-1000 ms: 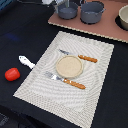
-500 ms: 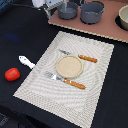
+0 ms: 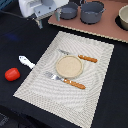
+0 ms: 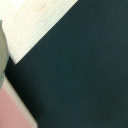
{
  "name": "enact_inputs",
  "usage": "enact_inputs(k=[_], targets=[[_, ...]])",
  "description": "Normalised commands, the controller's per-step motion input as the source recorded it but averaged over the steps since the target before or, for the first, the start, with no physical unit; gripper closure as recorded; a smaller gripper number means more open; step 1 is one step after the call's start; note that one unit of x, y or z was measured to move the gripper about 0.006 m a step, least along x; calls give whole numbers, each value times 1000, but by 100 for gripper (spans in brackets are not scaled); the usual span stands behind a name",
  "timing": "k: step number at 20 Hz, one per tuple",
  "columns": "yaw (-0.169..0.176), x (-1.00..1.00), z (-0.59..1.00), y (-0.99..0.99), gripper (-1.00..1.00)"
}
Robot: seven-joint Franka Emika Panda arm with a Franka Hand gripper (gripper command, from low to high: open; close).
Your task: Place the pan onto the stove and place the fish and sausage into the pan.
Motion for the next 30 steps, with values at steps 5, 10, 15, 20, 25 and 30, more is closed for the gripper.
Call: enact_inputs(k=[5,10,15,20,25,30], targets=[[0,0,0,-977,-100],[0,0,-2,-931,-100],[6,2,0,-683,-100],[28,70,-37,-274,-100],[47,10,-259,-241,-100],[65,101,-313,-322,-100]])
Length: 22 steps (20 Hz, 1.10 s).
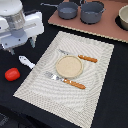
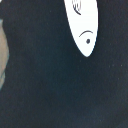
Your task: Place the pan onto the stove and place the fish and sausage into the pan.
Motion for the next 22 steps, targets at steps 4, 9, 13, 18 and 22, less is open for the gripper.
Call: enact_inputs(k=[4,9,13,18,22], targets=[[65,205,-229,-308,-100],[40,220,-211,-122,-100],[20,292,-195,-21,-100],[17,243,-222,-46,-100],[18,133,-259,-110,-100]])
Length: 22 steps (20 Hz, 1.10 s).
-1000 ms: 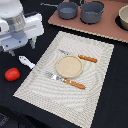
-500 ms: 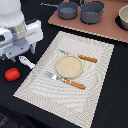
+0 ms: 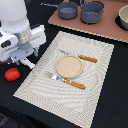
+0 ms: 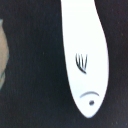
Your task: Place the pan onto the stove and place the fish and sausage into the pan.
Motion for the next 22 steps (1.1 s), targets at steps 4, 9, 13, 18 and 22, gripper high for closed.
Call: enact_inputs(k=[4,9,13,18,22], targets=[[18,9,-161,-104,-100],[26,-52,-93,-83,100],[30,-64,-77,-75,100],[30,-13,-108,-40,100],[28,0,-96,-29,100]])
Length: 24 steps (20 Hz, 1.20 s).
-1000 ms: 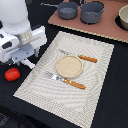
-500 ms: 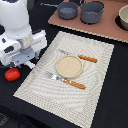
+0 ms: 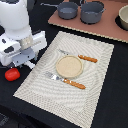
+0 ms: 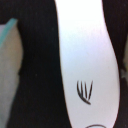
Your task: Place the pan onto the stove and place the fish and sausage into the pan.
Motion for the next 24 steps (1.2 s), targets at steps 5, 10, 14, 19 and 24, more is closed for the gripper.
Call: enact_inputs(k=[5,10,14,19,24], targets=[[25,0,-101,-23,100],[5,-106,695,175,100],[0,-24,1000,678,100],[0,139,967,874,100],[0,229,736,969,100]])
